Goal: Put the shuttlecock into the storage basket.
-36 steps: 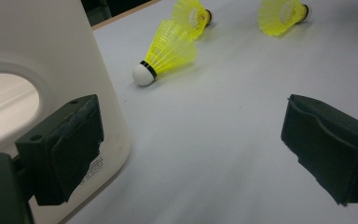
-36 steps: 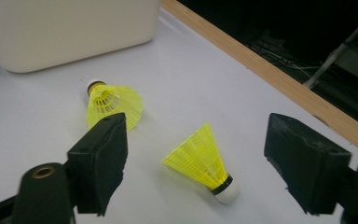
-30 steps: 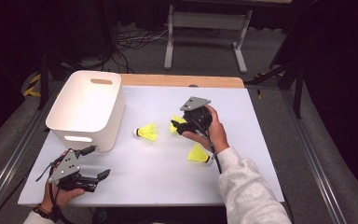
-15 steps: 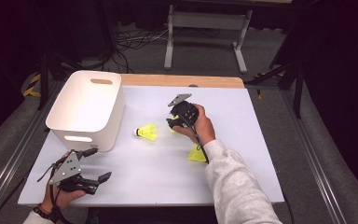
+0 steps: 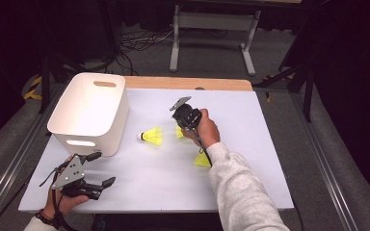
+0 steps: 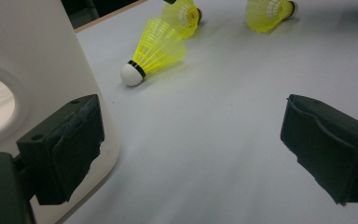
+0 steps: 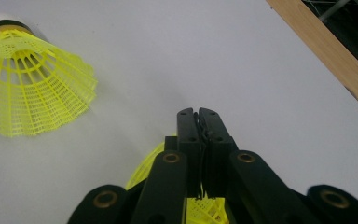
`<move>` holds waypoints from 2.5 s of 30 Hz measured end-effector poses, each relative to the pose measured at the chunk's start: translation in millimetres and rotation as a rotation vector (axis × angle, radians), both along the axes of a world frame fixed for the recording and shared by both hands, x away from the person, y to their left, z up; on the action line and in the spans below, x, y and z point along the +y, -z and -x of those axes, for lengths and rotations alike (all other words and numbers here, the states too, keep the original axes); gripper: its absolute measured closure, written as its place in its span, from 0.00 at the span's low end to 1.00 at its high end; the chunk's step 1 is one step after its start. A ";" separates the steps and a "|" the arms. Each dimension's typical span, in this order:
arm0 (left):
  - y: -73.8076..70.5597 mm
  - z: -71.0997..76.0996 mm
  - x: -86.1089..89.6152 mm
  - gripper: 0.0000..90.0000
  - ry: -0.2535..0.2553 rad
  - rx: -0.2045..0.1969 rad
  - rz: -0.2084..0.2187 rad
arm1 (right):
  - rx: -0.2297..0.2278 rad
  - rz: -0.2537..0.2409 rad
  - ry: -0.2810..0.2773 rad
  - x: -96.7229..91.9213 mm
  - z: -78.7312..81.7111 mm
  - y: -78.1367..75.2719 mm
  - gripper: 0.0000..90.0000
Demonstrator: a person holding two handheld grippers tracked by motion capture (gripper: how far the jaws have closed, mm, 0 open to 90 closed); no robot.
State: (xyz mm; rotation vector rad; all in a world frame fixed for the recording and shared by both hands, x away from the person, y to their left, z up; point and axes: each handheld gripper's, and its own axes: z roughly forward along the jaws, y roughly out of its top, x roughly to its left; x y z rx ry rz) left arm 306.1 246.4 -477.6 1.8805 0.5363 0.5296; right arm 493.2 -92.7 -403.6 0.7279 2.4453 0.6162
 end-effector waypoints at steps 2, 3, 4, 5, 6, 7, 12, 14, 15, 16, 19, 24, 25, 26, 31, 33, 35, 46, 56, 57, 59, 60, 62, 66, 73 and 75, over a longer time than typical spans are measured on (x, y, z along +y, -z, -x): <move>-1.4 -0.5 -0.1 0.08 -0.001 -0.007 0.007 | -0.004 0.010 0.002 0.2 0.7 -0.3 1.00; -1.7 -1.1 -0.6 0.08 0.001 -0.007 0.012 | -0.009 0.009 0.003 0.5 1.4 -0.6 1.00; -2.1 -1.8 -0.8 0.08 0.004 -0.007 0.009 | -0.017 0.013 -0.002 0.1 1.7 -1.1 1.00; -2.3 -2.0 -1.5 0.08 0.004 -0.008 0.009 | -0.023 0.013 -0.002 -0.2 2.4 -1.7 1.00; -2.5 -1.9 -2.2 0.08 0.006 -0.008 0.009 | -0.023 0.009 0.003 0.1 3.6 -1.9 1.00; -2.4 -1.5 -3.4 0.08 0.011 -0.010 0.005 | -0.020 0.010 0.002 0.3 4.7 -1.9 1.00; -2.1 -1.7 -5.4 0.08 0.019 -0.008 -0.001 | -0.037 0.016 -0.004 -1.1 9.7 -1.3 1.00; -1.7 -2.1 -5.4 0.08 0.018 -0.005 -0.001 | -0.042 0.008 -0.001 -2.5 9.9 0.2 0.98; -1.7 -2.1 -5.4 0.08 0.017 -0.004 0.000 | -0.038 0.001 0.012 -2.6 9.9 0.9 0.91; -1.7 -2.0 -5.5 0.08 0.016 -0.003 0.000 | -0.040 0.005 0.010 -2.9 9.0 1.5 0.89; -1.6 -2.0 -5.6 0.08 0.019 -0.002 -0.001 | -0.039 0.002 0.031 -3.7 7.1 3.9 0.71; -1.1 -2.5 -5.6 0.08 0.022 0.001 0.003 | -0.011 0.015 0.060 -3.8 2.7 10.3 0.64; -1.0 -2.7 -5.5 0.08 0.022 0.000 0.000 | 0.001 0.020 0.062 -3.9 2.1 11.2 0.65; -0.9 -2.8 -5.5 0.08 0.023 0.001 -0.001 | 0.007 0.023 0.065 -4.1 1.1 12.6 0.66; -0.8 -2.8 -5.2 0.08 0.025 0.003 0.001 | 0.020 0.055 0.046 -2.2 -0.8 16.3 0.91; -0.7 -2.8 -5.1 0.08 0.024 0.002 -0.001 | 0.011 0.066 0.037 -0.8 0.3 15.3 0.95; -0.5 -2.3 -5.0 0.08 0.021 0.003 -0.001 | -0.003 0.068 0.027 0.3 2.0 13.1 0.98; -0.9 1.4 -5.2 0.08 0.007 -0.001 -0.009 | -0.048 -0.134 -0.033 -5.0 17.5 -7.4 0.99; -0.4 1.7 -5.0 0.08 0.000 0.000 -0.014 | 0.050 -0.320 -0.047 -20.4 21.1 8.4 0.90; -0.4 1.5 -5.0 0.08 -0.002 -0.002 -0.014 | 0.051 -0.328 -0.045 -23.1 21.0 8.8 0.87; -0.1 1.2 -5.6 0.08 0.001 0.002 -0.014 | 0.057 -0.358 -0.047 -32.7 20.3 8.0 0.82; 0.3 0.7 -6.4 0.08 0.002 0.003 -0.014 | 0.062 -0.360 -0.046 -34.7 19.9 7.6 0.80; 0.3 0.5 -6.9 0.08 0.003 0.004 -0.019 | 0.058 -0.356 -0.039 -37.3 19.2 7.0 0.80; 0.5 -0.2 -9.1 0.08 0.008 0.005 -0.024 | 0.056 -0.363 -0.036 -40.7 18.0 6.1 0.80; 1.5 -0.2 -9.4 0.08 0.010 0.009 -0.028 | 0.031 -0.275 -0.061 -32.1 17.3 5.1 0.79; 1.5 0.1 -8.9 0.08 0.008 0.010 -0.025 | 0.034 -0.249 -0.063 -31.2 16.9 3.1 0.79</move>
